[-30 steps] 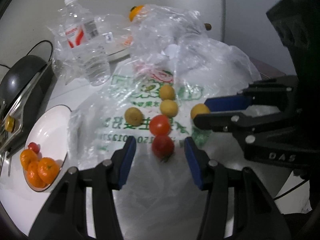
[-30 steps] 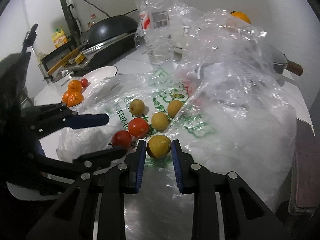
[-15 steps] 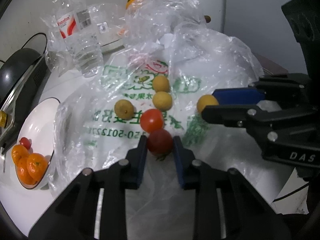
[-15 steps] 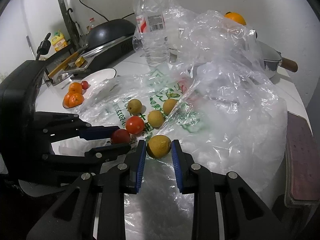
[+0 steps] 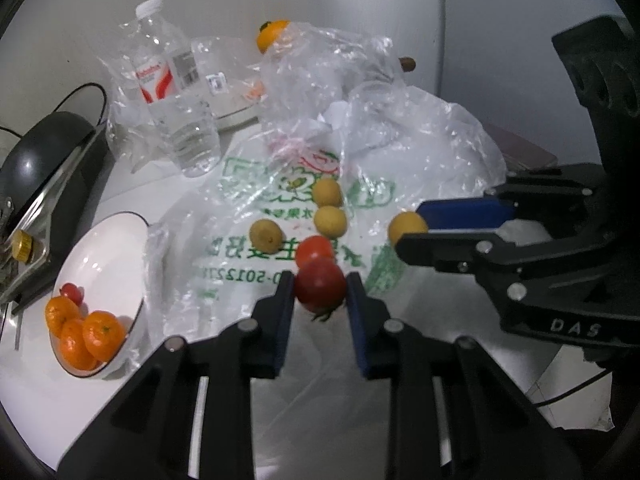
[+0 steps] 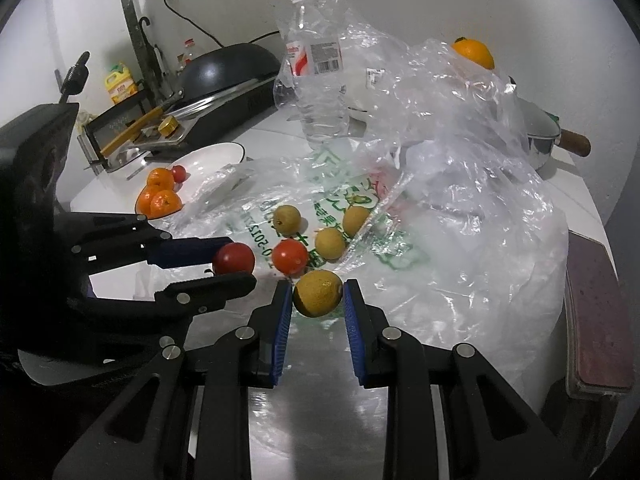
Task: Organize fruits
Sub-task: 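Carry the tomato and yellow fruit to the white plate and open both tools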
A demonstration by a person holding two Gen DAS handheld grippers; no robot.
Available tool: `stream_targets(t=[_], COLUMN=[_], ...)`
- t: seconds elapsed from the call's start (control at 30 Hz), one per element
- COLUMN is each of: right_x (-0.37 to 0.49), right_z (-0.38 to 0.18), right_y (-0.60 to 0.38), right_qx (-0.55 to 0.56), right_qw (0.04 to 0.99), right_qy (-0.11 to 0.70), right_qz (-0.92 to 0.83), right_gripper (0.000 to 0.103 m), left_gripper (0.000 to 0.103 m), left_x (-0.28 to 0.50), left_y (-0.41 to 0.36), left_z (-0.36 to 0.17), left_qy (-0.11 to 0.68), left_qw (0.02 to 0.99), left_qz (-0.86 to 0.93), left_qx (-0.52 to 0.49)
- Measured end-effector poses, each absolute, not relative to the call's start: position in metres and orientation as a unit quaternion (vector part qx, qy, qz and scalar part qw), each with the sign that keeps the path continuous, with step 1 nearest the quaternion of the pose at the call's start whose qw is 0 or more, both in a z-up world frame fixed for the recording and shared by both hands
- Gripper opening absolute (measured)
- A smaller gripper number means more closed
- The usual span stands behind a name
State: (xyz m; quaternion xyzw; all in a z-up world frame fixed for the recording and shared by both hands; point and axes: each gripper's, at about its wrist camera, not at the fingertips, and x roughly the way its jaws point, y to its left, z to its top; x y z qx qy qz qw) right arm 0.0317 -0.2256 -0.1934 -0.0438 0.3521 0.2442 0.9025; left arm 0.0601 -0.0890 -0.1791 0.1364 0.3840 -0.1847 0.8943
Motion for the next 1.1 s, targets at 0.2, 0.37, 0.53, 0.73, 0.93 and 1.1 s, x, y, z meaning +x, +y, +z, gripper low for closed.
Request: stream_targets(t=[0.2,0.37,0.53,0.73,0.93,1.1], right_x=[0.029,0.031,0.033,0.041,0.048,0.055], right_z=[-0.187,-0.183,-0.18,-0.175,-0.173,-0.171], right_y=[-0.213,-0.199,-0.181,-0.155,-0.132,-0.112], right_qx=[-0.051,-0.056,-0.058,-0.066,-0.077,-0.089], right_qw=[0.904,0.905,0.907,0.908,0.907,0.903], right_qy=[0.348,0.343,0.338,0.331,0.332,0.334], right_qz=[0.245,0.245,0.245,0.247,0.249,0.254], right_gripper=[0.028,0.028,0.028,0.028,0.028,0.028], left_gripper=[0.027,0.027,0.027,0.027,0.027,0.027], left_x=[0.059,0.059,0.061,0.065,0.069,0.075], left_y=[-0.075,-0.058,-0.031,-0.001,0.025,0.047], left_z=[-0.169,-0.165,-0.16,-0.158,-0.156,-0.156], left_qy=[0.37,0.362,0.354,0.348,0.342,0.339], left_qw=[0.902,0.906,0.913,0.917,0.922,0.927], left_qz=[-0.181,-0.174,-0.16,-0.149,-0.14,-0.125], left_qx=[0.133,0.132,0.128,0.123,0.114,0.105])
